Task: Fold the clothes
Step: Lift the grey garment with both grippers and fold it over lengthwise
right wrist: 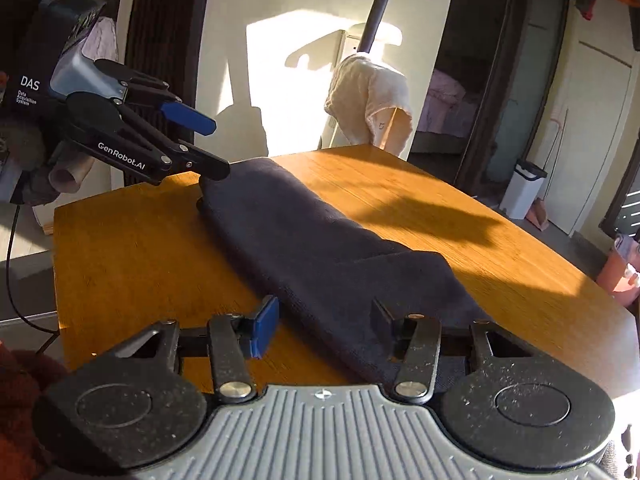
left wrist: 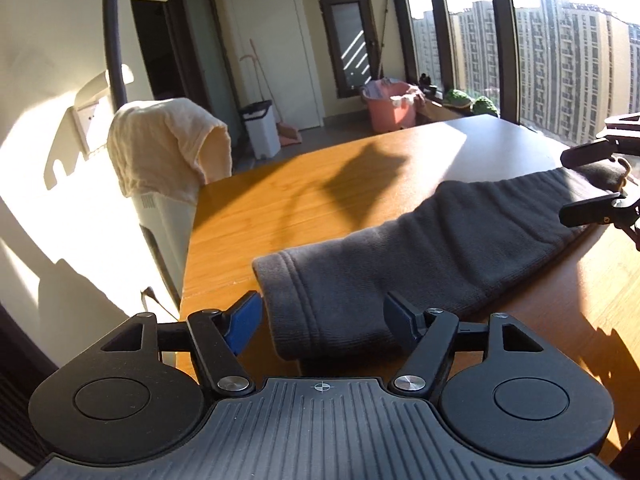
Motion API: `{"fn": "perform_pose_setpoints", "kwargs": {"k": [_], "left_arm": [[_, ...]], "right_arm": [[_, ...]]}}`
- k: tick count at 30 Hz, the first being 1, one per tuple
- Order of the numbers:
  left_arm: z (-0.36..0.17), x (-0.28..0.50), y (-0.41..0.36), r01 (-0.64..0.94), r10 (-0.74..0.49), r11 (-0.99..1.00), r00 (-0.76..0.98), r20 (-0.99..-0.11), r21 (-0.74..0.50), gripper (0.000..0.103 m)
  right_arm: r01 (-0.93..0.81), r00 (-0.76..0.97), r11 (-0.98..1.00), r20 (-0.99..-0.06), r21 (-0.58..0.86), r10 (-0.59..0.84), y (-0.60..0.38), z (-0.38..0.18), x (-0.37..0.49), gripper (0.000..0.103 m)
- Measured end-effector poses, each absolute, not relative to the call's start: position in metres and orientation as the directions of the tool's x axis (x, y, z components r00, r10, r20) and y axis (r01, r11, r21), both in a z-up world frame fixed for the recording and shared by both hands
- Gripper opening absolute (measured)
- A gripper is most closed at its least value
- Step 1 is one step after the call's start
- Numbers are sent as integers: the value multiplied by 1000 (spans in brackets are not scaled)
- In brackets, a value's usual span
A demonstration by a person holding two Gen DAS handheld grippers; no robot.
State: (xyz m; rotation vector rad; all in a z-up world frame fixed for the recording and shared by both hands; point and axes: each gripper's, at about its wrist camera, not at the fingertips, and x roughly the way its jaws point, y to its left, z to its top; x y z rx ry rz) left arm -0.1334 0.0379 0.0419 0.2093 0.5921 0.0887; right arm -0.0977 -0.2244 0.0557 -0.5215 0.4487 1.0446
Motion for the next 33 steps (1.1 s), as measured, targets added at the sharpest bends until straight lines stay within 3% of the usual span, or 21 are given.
{"fn": "perform_pose_setpoints", "kwargs": {"k": [1, 2, 4, 7, 10, 15, 18, 20, 22, 26, 33], "left_arm": [[47, -137, 40, -30, 150, 973, 837, -527, 228, 71], [51, -141, 41, -28, 147, 972, 845, -514, 232, 71], [55, -147, 39, -1, 127, 970, 854, -504, 244, 72], [53, -156, 29, 60, 114, 946, 857, -503, 318, 80], [44, -164, 21, 107, 111, 910, 869, -482, 401, 91], [26, -147, 12, 108, 115, 884, 892, -437, 454, 94], [8, -125, -1, 135, 143, 826, 889, -435, 547, 87], [0, -119, -7, 161, 150, 797, 881, -449, 582, 80], [3, -122, -6, 172, 136, 807, 877, -461, 565, 80], [15, -133, 5, 171, 110, 847, 871, -480, 503, 87], [28, -143, 13, 124, 137, 856, 882, -452, 502, 91]], "right_arm": [[-897, 433, 390, -586, -206, 685, -216, 52, -99, 51], [-899, 431, 377, -594, -222, 679, -208, 48, -100, 42], [-903, 409, 399, -609, -161, 680, -203, 49, -91, 14], [-884, 400, 466, -578, -39, 711, -219, 70, -84, 10], [-862, 443, 504, -556, -48, 704, -230, 79, -80, 5], [-810, 498, 586, -551, -20, 669, -257, 78, -74, 5], [-750, 575, 660, -524, -32, 628, -289, 79, -80, 8], [-702, 643, 706, -505, -89, 575, -311, 78, -86, 19], [-701, 669, 690, -501, -181, 549, -316, 76, -94, 24], [-807, 572, 550, -513, -214, 640, -283, 76, -104, 33], [-927, 371, 331, -580, -179, 725, -178, 42, -116, 34]]}}
